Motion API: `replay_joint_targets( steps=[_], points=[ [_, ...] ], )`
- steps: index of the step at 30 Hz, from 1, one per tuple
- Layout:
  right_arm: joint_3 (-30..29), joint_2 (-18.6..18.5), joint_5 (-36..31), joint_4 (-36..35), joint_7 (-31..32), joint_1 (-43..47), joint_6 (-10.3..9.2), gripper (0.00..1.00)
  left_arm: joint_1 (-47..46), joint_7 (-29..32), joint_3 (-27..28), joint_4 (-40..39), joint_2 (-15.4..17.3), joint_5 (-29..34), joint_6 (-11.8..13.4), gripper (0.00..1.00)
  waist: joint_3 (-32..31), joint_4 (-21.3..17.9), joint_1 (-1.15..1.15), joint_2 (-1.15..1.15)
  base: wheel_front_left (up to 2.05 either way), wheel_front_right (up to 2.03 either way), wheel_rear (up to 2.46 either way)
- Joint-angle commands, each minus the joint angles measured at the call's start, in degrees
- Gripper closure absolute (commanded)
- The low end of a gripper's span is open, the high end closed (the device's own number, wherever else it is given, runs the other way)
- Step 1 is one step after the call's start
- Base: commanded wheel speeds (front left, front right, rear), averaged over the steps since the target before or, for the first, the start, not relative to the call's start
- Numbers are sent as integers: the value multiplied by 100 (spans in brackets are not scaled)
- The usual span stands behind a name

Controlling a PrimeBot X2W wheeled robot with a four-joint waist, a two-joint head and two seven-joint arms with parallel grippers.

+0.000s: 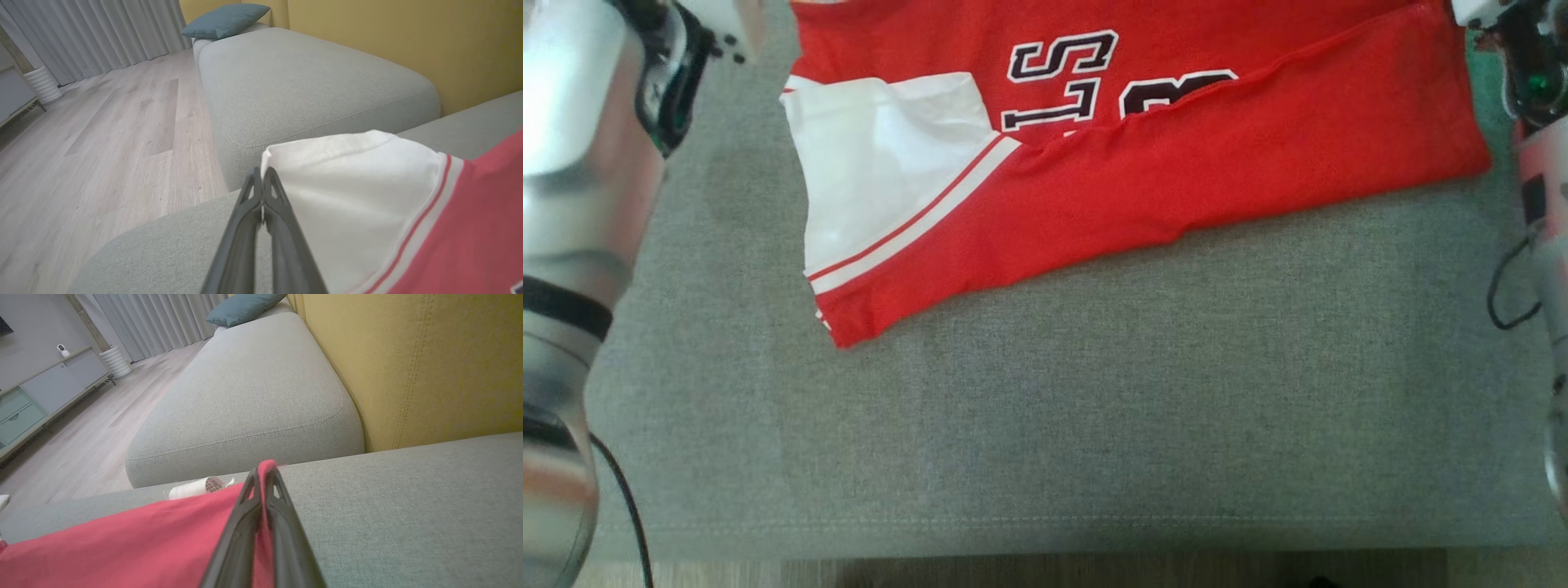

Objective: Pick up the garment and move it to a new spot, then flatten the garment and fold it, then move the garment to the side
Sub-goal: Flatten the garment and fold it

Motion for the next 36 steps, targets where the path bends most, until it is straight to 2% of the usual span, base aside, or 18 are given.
replay_joint_targets(
  steps=[1,11,18,23,36],
  points=[
    [98,-38,122,-181,-67,92,37,100,-85,-67,194,-171,254,82,-44,100,-59,24,0,0,0,0,0],
    [622,-448,862,-502,27,869,37,100,770,-69,154,-678,410,402,-191,100,-488,137,0,0,0,0,0],
    [1004,-791,1357,-791,562,1497,37,100,1545,-69,75,-1213,635,485,-174,100,-923,219,0,0,0,0,0],
    [1225,-1081,1445,-857,927,1818,37,100,2106,109,-128,-1748,779,461,-166,100,-1129,295,0,0,0,0,0],
    [1776,-1591,1667,-1152,1611,2381,37,100,3122,959,-476,-3548,1434,392,134,100,-1469,364,0,0,0,0,0]
  ],
)
